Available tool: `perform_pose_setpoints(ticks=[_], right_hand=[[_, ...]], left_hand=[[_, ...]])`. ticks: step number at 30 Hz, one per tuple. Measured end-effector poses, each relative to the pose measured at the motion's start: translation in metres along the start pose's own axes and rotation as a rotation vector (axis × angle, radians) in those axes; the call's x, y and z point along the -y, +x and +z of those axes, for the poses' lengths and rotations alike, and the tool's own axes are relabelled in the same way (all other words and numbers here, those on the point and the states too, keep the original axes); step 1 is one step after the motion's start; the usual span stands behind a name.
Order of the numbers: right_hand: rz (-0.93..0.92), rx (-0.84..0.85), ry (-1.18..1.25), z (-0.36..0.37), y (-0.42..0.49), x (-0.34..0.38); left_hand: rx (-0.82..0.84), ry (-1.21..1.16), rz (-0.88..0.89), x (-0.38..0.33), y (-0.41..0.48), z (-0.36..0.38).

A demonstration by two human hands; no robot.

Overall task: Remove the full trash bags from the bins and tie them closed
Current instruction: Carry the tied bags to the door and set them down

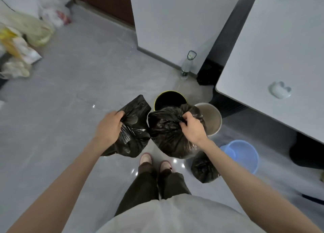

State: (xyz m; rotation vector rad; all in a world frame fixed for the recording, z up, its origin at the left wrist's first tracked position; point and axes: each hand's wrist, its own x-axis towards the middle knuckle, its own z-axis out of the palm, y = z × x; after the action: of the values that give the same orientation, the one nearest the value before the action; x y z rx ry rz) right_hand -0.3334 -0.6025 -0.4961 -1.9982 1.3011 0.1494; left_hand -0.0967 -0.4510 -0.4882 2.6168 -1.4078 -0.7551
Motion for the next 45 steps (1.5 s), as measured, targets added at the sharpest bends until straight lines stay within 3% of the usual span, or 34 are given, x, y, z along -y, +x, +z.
perform_pose_setpoints(ticks=[12, 27, 34, 45], right_hand=[[-0.02, -0.055, 0.11, -0.004, 0.079, 0.123], [0.177, -0.256, 0.242, 0.009, 0.221, 0.281], [0.277, -0.329, 0.333, 0.003, 0.309, 0.305], [0.504, -0.213, 0.403, -0.022, 0.468, 0.314]], left_hand=[[-0.105, -0.049, -0.078, 0.077, 0.06, -0.099], [-0.046, -0.047, 0.096, 0.19, 0.248, -0.228], [-0.023, -0.06, 0.124, 0.19, 0.362, -0.255], [0.18, -0.034, 0.135, 0.153, 0.542, -0.265]])
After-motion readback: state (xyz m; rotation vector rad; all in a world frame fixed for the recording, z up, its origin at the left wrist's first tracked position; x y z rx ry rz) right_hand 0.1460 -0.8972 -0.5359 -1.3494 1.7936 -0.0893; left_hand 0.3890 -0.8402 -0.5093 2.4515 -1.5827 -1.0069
